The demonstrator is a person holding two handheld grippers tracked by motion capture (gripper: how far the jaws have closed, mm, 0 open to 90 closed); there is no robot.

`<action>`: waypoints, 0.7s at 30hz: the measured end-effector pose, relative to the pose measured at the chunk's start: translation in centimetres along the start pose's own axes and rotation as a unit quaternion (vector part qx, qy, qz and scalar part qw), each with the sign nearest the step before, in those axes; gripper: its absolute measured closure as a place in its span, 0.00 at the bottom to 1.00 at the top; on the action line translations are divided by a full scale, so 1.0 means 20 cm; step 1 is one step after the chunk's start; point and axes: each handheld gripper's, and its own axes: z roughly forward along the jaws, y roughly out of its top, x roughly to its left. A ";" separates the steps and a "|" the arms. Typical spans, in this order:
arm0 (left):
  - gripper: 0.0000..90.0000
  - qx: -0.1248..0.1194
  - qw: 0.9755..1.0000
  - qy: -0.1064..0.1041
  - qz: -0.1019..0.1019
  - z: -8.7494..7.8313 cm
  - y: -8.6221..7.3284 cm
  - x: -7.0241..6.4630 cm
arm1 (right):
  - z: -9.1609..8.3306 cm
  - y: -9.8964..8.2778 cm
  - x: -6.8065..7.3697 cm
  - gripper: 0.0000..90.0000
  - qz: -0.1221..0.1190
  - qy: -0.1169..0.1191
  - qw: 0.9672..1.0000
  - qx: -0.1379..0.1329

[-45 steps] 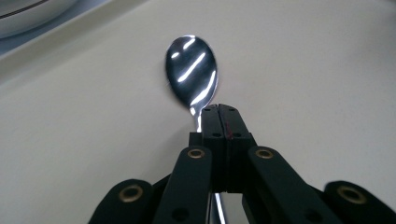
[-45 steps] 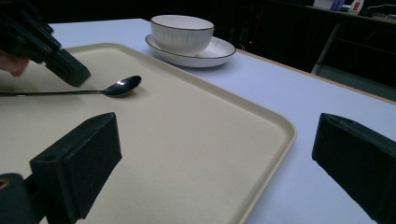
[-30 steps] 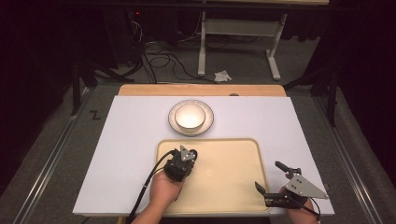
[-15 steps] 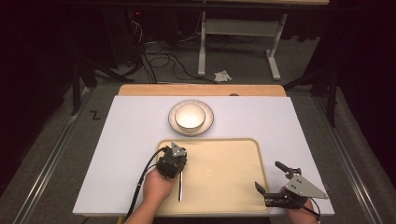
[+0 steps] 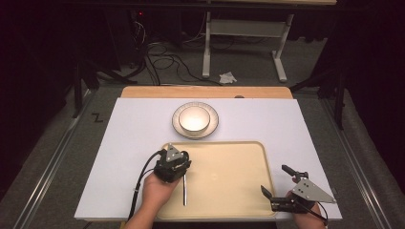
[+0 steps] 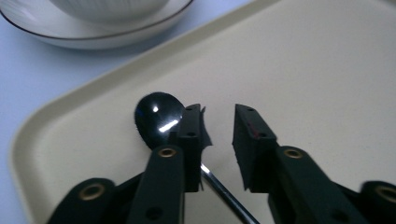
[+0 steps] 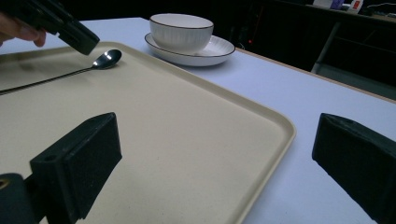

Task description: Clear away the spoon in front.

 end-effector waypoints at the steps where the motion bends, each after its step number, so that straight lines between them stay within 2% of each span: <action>1: 0.67 -0.014 1.000 0.007 -0.001 -0.05 -0.01 0.02 | 0.00 0.00 0.00 0.02 -0.002 0.001 1.000 -0.001; 2: 0.63 -0.014 1.000 0.007 -0.001 -0.05 -0.01 0.02 | 0.00 0.00 0.00 0.02 -0.002 0.002 1.000 -0.001; 3: 0.63 -0.022 1.000 0.012 -0.002 -0.07 -0.02 0.03 | 0.00 0.00 0.00 0.02 -0.002 0.002 1.000 -0.001; 4: 0.54 -0.035 0.999 0.019 0.000 -0.12 -0.04 0.06 | 0.00 0.00 0.00 0.02 0.001 0.001 1.000 -0.002; 6: 0.43 -0.038 0.999 0.021 0.002 -0.15 -0.06 0.08 | 0.00 0.00 0.00 0.02 0.002 0.000 1.000 0.000; 7: 0.43 -0.042 0.999 0.019 0.004 -0.18 -0.07 0.09 | 0.00 0.00 0.00 0.02 0.002 0.000 1.000 0.000; 9: 0.33 -0.046 0.999 0.013 -0.006 -0.23 -0.11 0.14 | 0.00 0.00 0.00 0.02 0.002 -0.002 1.000 0.000; 10: 0.24 -0.047 0.999 0.013 -0.011 -0.26 -0.13 0.16 | 0.00 0.00 0.00 0.02 0.004 -0.001 1.000 -0.002; 11: 0.24 -0.045 0.999 0.015 -0.013 -0.29 -0.16 0.18 | 0.00 0.00 0.00 0.02 0.004 -0.001 1.000 -0.002; 12: 0.18 -0.045 0.999 0.023 -0.018 -0.34 -0.20 0.22 | -0.01 0.00 -0.01 0.02 0.000 -0.003 1.000 -0.001; 13: 0.17 -0.045 0.999 0.023 -0.018 -0.34 -0.20 0.22 | -0.01 0.00 -0.01 0.02 0.000 -0.003 1.000 -0.001; 14: 0.16 -0.054 0.998 0.032 -0.024 -0.40 -0.26 0.25 | -0.01 0.00 -0.01 0.02 0.003 -0.004 1.000 -0.002; 16: 0.13 -0.058 0.997 0.037 -0.028 -0.43 -0.29 0.27 | -0.01 0.00 -0.01 0.02 0.006 -0.005 1.000 -0.001; 17: 0.11 -0.062 0.997 0.040 -0.033 -0.45 -0.32 0.28 | -0.01 0.00 -0.02 0.02 0.003 -0.006 1.000 -0.003; 18: 0.07 -0.067 0.996 0.044 -0.046 -0.49 -0.38 0.30 | -0.01 0.00 -0.02 0.02 0.003 -0.009 1.000 -0.001; 21: 0.01 -0.062 0.996 0.042 -0.049 -0.52 -0.40 0.31 | -0.01 0.00 -0.02 0.02 0.006 -0.010 1.000 -0.001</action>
